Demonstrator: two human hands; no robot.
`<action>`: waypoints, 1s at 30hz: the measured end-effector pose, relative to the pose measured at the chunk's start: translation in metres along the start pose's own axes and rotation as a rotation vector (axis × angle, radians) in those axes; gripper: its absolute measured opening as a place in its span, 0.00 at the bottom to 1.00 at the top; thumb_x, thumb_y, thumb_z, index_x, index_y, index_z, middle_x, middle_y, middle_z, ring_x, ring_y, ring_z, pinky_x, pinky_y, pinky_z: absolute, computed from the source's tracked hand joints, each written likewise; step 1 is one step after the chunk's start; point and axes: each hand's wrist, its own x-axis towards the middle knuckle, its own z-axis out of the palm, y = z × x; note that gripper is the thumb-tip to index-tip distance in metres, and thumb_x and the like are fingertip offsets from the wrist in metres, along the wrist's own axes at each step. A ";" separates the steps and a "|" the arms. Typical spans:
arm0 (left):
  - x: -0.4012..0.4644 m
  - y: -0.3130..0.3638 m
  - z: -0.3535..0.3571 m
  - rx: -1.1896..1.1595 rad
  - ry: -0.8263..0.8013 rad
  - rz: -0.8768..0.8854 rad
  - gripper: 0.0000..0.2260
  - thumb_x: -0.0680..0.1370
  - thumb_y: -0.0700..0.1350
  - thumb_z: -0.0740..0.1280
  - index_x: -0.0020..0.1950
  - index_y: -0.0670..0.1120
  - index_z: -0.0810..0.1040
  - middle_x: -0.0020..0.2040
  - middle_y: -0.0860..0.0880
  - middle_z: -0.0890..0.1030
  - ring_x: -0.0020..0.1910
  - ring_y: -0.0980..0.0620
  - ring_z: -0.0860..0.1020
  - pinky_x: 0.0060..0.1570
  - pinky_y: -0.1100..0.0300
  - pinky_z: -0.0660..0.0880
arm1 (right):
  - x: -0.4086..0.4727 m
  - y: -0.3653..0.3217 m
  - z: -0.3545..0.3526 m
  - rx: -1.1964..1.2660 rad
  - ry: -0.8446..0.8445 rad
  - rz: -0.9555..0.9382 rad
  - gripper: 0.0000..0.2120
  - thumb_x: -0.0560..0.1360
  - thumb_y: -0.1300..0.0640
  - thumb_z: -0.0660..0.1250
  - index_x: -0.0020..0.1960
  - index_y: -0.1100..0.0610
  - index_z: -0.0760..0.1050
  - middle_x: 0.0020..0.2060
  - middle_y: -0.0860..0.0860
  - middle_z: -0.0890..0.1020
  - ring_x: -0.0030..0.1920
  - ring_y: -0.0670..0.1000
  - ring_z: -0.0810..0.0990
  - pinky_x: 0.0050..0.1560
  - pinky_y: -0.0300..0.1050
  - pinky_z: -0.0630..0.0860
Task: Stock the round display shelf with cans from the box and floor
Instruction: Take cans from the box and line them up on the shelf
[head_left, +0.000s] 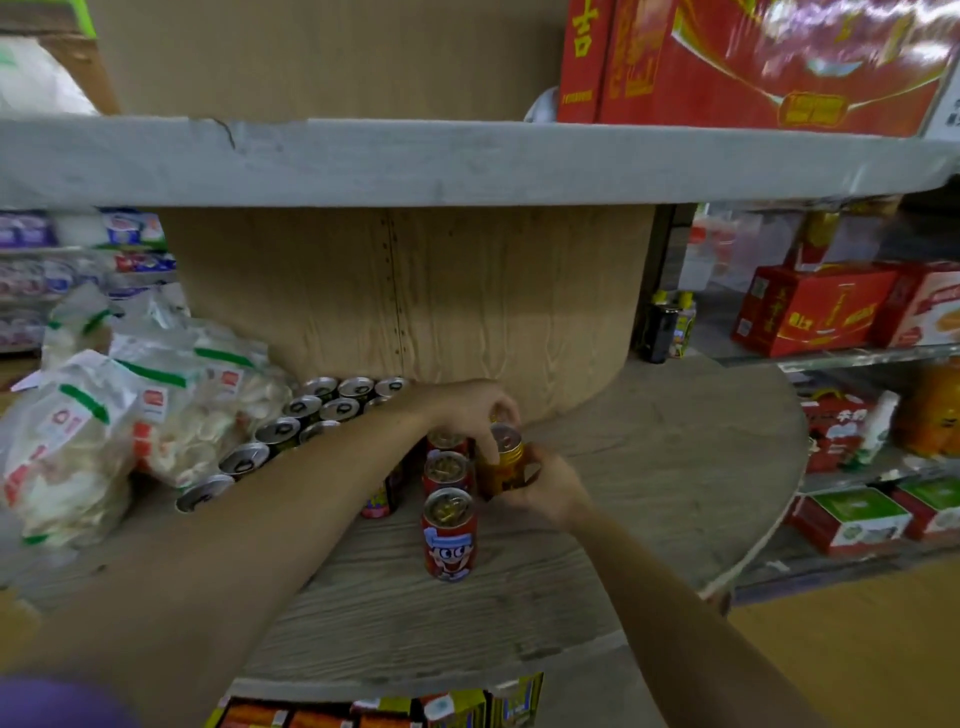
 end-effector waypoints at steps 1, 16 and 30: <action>0.004 -0.005 0.003 0.023 0.020 0.001 0.27 0.66 0.49 0.80 0.62 0.53 0.77 0.58 0.52 0.73 0.58 0.50 0.73 0.57 0.50 0.75 | 0.006 0.004 0.003 0.005 -0.013 -0.002 0.34 0.56 0.48 0.84 0.59 0.52 0.76 0.49 0.45 0.81 0.46 0.43 0.78 0.37 0.30 0.69; 0.035 -0.036 0.029 -0.115 0.179 -0.073 0.10 0.68 0.39 0.78 0.46 0.43 0.81 0.42 0.55 0.75 0.43 0.58 0.74 0.40 0.63 0.71 | 0.070 0.032 0.026 -0.044 -0.099 0.003 0.48 0.45 0.36 0.79 0.62 0.52 0.76 0.53 0.51 0.82 0.54 0.52 0.80 0.55 0.45 0.77; 0.035 -0.030 0.033 0.110 0.180 -0.033 0.09 0.69 0.36 0.74 0.43 0.44 0.77 0.48 0.49 0.77 0.48 0.47 0.76 0.48 0.50 0.76 | 0.062 0.020 0.027 -0.164 -0.083 0.080 0.40 0.57 0.48 0.82 0.66 0.54 0.73 0.58 0.54 0.79 0.62 0.56 0.73 0.62 0.49 0.72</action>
